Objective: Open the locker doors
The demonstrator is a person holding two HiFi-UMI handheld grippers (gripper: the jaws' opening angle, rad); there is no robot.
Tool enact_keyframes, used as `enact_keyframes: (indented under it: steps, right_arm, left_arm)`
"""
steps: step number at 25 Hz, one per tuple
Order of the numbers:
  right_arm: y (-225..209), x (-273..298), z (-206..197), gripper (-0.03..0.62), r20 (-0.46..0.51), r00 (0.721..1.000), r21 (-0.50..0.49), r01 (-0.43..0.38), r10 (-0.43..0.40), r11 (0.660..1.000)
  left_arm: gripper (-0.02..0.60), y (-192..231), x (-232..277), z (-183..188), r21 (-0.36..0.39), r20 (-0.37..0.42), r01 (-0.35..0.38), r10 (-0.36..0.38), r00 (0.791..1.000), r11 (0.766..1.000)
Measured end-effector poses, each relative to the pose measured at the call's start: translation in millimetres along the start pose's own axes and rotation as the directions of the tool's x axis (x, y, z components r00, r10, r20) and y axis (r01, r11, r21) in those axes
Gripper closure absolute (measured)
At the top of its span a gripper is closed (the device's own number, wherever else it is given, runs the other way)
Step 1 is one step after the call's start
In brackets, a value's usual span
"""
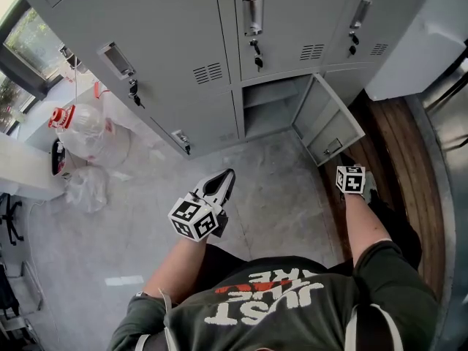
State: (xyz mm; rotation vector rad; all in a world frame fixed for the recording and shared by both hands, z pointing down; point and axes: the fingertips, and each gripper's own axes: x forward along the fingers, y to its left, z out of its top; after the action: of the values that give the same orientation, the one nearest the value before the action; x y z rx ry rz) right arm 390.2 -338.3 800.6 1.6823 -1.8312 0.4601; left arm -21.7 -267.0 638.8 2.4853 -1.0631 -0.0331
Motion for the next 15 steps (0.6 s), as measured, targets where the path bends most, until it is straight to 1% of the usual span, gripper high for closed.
enact_keyframes:
  steps: [5, 9, 10, 12, 13, 14, 15]
  right_arm:
    - [-0.2, -0.2, -1.1, 0.554, -0.003, 1.0, 0.044, 0.02, -0.02, 0.999]
    - [-1.2, -1.7, -2.0, 0.554, -0.014, 0.998, 0.087, 0.056, -0.055, 0.995]
    - [-1.5, -2.2, -3.7, 0.553, -0.025, 0.997, 0.109, 0.071, -0.068, 0.992]
    - [1.3, -3.2, -16.0, 0.553, -0.069, 0.993, 0.184, 0.104, -0.093, 0.977]
    - [7.5, -3.8, -26.9, 0.553, -0.1, 0.99, 0.226, 0.115, -0.095, 0.967]
    - [20.2, -4.1, -38.1, 0.553, -0.127, 0.989, 0.254, 0.109, -0.078, 0.961]
    - [41.5, -3.8, -46.3, 0.553, -0.143, 0.989, 0.257, 0.073, -0.037, 0.964]
  left_arm:
    - [0.583, -6.9, 3.6, 0.5, 0.005, -0.002, 0.017, -0.017, 1.0, 1.0]
    - [0.583, -7.4, 0.8, 1.5, 0.005, 0.003, 0.018, -0.018, 1.0, 1.0]
    - [0.582, -6.9, -0.5, 2.0, 0.005, 0.005, 0.016, -0.016, 1.0, 1.0]
    - [0.582, -4.6, -4.1, 3.1, 0.004, 0.012, 0.008, -0.008, 1.0, 1.0]
    - [0.583, -2.9, -6.4, 3.6, 0.004, 0.014, 0.003, -0.003, 1.0, 1.0]
    - [0.583, -1.0, -9.0, 4.1, 0.003, 0.017, -0.003, 0.003, 1.0, 1.0]
    - [0.582, 1.1, -12.1, 4.7, 0.003, 0.02, -0.011, 0.011, 1.0, 1.0]
